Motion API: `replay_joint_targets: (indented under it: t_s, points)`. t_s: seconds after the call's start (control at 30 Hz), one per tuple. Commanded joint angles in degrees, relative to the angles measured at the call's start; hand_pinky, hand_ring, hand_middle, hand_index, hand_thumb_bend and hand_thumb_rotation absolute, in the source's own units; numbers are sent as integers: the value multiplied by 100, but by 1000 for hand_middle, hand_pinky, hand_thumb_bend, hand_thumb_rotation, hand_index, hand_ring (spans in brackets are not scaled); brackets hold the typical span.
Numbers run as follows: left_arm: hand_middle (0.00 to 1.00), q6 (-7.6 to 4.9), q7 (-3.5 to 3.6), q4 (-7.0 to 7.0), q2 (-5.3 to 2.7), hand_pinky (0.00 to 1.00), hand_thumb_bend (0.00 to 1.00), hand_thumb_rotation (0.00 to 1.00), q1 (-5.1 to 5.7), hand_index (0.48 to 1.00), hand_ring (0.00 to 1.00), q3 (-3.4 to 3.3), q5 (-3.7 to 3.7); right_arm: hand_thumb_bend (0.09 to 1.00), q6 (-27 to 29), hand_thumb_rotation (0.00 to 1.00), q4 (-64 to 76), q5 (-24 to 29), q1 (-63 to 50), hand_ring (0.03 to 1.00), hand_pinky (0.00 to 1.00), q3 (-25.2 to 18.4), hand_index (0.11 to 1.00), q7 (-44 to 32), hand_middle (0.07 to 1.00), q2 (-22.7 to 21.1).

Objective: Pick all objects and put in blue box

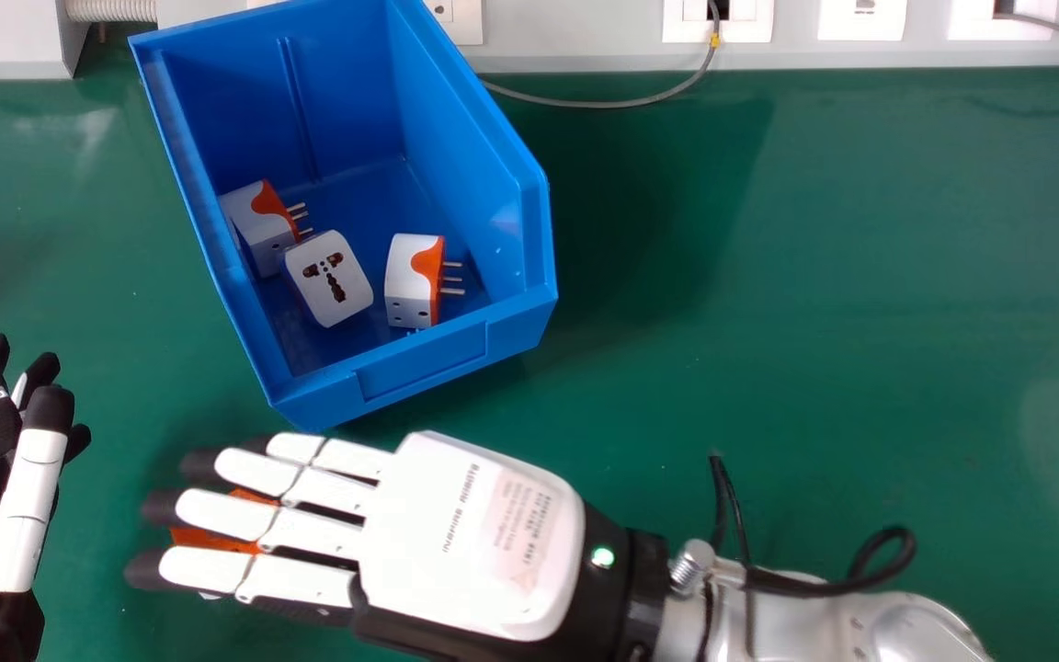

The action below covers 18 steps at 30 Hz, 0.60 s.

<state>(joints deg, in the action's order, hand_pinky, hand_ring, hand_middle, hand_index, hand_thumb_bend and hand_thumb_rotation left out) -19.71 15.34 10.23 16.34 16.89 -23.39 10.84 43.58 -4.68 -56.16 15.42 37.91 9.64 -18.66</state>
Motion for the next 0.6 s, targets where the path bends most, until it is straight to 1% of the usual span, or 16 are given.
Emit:
replay_joint_targets:
  t_s: [0.0,0.1,0.13,0.17,0.27,0.3,0.37,0.5,0.57]
  points:
    - [990,-119,9,40,71,926,845,937,-73,1000,991,-25,34,228,-12,16,-75,-40,249,978,889,57,925,-5,970,182]
    - [990,-93,-13,-64,44,926,845,937,-43,1000,991,-8,27,234,-116,12,-213,-256,453,975,882,173,921,-5,967,305]
    - [990,-86,-17,-76,41,926,845,937,-44,1000,991,-6,29,234,-136,12,-261,-319,517,975,882,205,921,-4,967,329]
    - [990,-85,-16,-51,44,926,844,936,-64,1000,991,-9,35,236,-161,10,-353,-387,605,970,869,252,914,-5,962,373]
    - [990,-65,-28,-107,25,926,842,935,-49,1000,991,-3,45,224,-283,6,-672,-484,879,969,855,396,911,-70,961,554]
    - [990,-64,-24,-111,21,926,841,935,-50,1000,991,-2,57,225,-339,5,-749,-419,933,968,848,424,910,-190,960,635]
    - [990,-73,-17,-76,21,926,841,935,-74,1000,991,-2,70,227,-430,4,-844,-290,982,967,842,451,911,-393,960,745]
    - [991,-98,-14,-56,2,929,849,936,-85,1000,992,0,98,250,-773,1,-1043,38,988,959,815,478,905,-989,958,998]
    - [991,-69,-31,-144,-15,930,852,937,-64,1000,993,13,93,261,-998,0,-1086,114,1001,956,807,496,901,-1281,956,1119]
